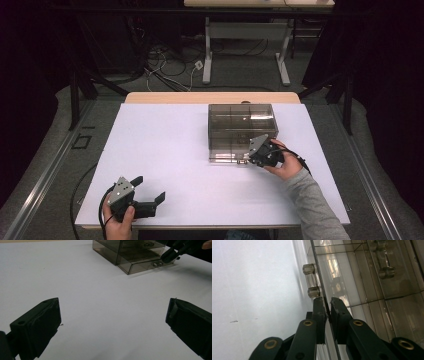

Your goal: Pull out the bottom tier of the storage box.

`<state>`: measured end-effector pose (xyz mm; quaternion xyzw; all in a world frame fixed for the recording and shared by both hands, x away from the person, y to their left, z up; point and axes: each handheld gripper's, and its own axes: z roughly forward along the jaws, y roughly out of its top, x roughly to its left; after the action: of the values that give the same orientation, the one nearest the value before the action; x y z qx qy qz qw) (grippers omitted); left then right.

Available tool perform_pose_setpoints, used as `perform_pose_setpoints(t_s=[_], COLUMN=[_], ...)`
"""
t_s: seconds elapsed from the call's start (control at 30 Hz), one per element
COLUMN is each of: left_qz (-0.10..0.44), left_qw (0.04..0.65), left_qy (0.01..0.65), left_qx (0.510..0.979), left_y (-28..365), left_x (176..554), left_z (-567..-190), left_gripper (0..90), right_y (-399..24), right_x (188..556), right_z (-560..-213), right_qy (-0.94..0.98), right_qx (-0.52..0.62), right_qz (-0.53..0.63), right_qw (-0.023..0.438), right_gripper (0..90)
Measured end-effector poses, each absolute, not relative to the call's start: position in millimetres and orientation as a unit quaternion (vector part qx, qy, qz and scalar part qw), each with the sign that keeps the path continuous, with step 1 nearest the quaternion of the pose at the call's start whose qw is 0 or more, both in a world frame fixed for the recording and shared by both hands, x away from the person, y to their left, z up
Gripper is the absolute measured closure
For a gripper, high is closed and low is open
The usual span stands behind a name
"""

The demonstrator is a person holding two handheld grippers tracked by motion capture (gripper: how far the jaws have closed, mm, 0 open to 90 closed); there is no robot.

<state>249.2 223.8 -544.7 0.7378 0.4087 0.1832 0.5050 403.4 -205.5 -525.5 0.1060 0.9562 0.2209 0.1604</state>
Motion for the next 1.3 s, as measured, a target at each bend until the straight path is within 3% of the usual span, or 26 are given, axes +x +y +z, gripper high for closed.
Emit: perform_pose_setpoints(t_s=[1.1, 1.3], left_qz=[0.179, 0.177], left_qw=[0.507, 0.508], left_qy=[0.400, 0.403], left_qx=[0.742, 0.741], left_y=[219.7, 220.8], left_x=[253.9, 255.1], left_z=[-544.2, -544.7], left_gripper=[0.3, 0.4], right_y=[-210.9, -212.0], right_x=[391.7, 391.2], right_z=[-524.1, -521.5], right_qy=[0.959, 0.954], right_qx=[0.097, 0.113], right_qz=[0.224, 0.231], right_qw=[0.144, 0.153], right_gripper=[82.0, 66.3])
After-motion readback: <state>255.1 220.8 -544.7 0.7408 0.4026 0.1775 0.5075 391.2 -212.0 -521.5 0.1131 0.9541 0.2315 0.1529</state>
